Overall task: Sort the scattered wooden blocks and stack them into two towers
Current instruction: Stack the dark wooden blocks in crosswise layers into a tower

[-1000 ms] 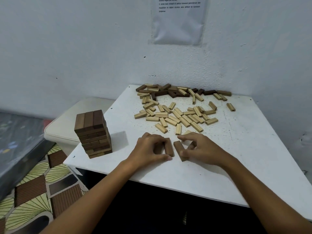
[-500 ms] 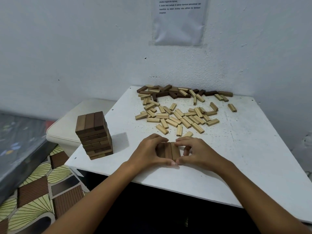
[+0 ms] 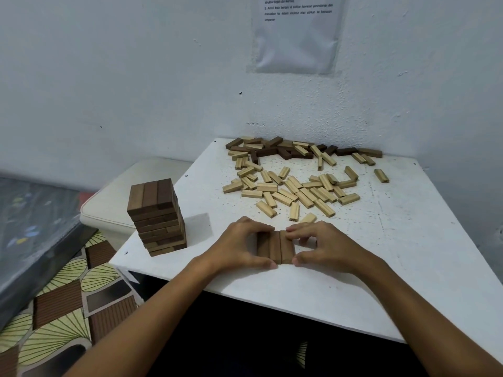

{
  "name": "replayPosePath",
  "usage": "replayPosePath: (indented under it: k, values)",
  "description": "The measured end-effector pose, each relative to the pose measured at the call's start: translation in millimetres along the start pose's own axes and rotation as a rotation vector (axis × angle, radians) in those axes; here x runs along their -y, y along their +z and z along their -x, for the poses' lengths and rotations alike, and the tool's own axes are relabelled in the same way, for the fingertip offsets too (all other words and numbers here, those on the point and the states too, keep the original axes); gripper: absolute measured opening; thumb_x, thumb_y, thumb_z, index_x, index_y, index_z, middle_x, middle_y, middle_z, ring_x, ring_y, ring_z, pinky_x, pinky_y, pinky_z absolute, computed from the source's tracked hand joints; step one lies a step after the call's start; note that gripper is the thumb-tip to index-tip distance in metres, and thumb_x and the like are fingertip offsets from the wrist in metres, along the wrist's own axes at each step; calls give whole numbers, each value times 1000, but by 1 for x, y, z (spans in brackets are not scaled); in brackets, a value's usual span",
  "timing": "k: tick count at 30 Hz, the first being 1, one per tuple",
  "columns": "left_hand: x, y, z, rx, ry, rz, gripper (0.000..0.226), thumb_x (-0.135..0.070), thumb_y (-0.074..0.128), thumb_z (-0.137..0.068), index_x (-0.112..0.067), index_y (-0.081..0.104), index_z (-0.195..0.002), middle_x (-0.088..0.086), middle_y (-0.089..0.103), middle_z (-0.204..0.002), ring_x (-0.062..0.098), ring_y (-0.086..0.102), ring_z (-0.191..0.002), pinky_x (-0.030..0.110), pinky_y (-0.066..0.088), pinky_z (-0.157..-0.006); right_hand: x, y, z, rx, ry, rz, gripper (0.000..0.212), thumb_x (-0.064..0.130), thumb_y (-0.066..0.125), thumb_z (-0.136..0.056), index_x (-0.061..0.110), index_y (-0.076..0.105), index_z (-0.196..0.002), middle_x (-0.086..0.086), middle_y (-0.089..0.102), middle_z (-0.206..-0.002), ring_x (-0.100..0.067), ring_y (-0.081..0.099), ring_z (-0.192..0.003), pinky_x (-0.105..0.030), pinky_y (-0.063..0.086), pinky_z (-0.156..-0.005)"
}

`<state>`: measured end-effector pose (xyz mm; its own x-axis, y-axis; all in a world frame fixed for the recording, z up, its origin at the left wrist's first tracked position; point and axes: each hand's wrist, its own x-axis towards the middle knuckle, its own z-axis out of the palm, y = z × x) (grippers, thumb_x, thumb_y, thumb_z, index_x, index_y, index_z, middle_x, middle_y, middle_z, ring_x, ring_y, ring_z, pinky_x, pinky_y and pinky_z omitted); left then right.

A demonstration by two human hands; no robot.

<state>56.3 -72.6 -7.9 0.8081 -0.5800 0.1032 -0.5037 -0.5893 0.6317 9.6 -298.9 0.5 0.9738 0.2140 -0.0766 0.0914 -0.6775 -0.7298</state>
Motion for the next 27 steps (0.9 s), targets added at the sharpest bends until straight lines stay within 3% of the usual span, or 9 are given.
replayPosePath:
  k: [3,7,12,15,18,23,25,27]
  values:
    - [1,0,1,-8,8,11,69,-39,87,-63,-32,61,-126,-7,56,-119,4,49,-111,11,36,-90,-1,1,0,-1,-1,-1,59,19,82,-72,21,64,-128,9,51,-140,-10,50,-124,-12,42,-83]
    - [-1,0,2,-3,38,22,63,-39,88,-62,-30,67,-121,-10,58,-127,2,46,-118,21,37,-96,-1,0,0,-2,-5,-11,57,20,82,-71,22,66,-125,10,53,-136,-10,51,-122,-24,47,-93]
    - [4,0,0,-60,66,16,42,-35,90,-62,-18,78,-97,-2,61,-125,7,53,-115,24,43,-94,1,1,2,-36,-26,33,54,27,84,-72,22,66,-123,12,53,-126,-10,54,-111,-25,48,-88]
    - [2,1,2,-84,78,-42,36,-36,87,-66,-19,78,-97,-5,59,-123,9,50,-114,27,41,-93,3,3,5,-23,-61,104,46,26,75,-82,21,64,-127,11,51,-123,-11,54,-108,-29,48,-89]
    - [-1,1,4,-112,59,-67,47,-56,80,-63,-23,79,-96,-10,54,-118,8,50,-103,29,42,-89,6,3,8,7,-59,176,40,15,59,-92,19,60,-132,10,48,-125,-11,53,-106,-28,46,-90]
    - [-11,16,5,-176,10,-96,66,-71,74,-50,-16,76,-87,-12,51,-109,3,54,-91,11,38,-73,9,7,14,32,-18,226,48,4,46,-92,24,56,-136,8,44,-128,-4,51,-99,-18,41,-81]
    - [-13,20,5,-189,-13,-59,69,-70,68,-47,-18,76,-91,-13,49,-110,2,53,-93,17,43,-78,8,10,16,8,-8,205,48,3,45,-92,23,57,-134,8,45,-122,2,49,-90,-12,34,-72]
    - [-11,18,4,-159,1,-11,72,-61,68,-49,-21,73,-108,-13,49,-117,5,54,-104,31,47,-93,7,12,18,-28,-7,178,47,1,45,-91,22,62,-130,9,47,-112,2,49,-86,-12,33,-69]
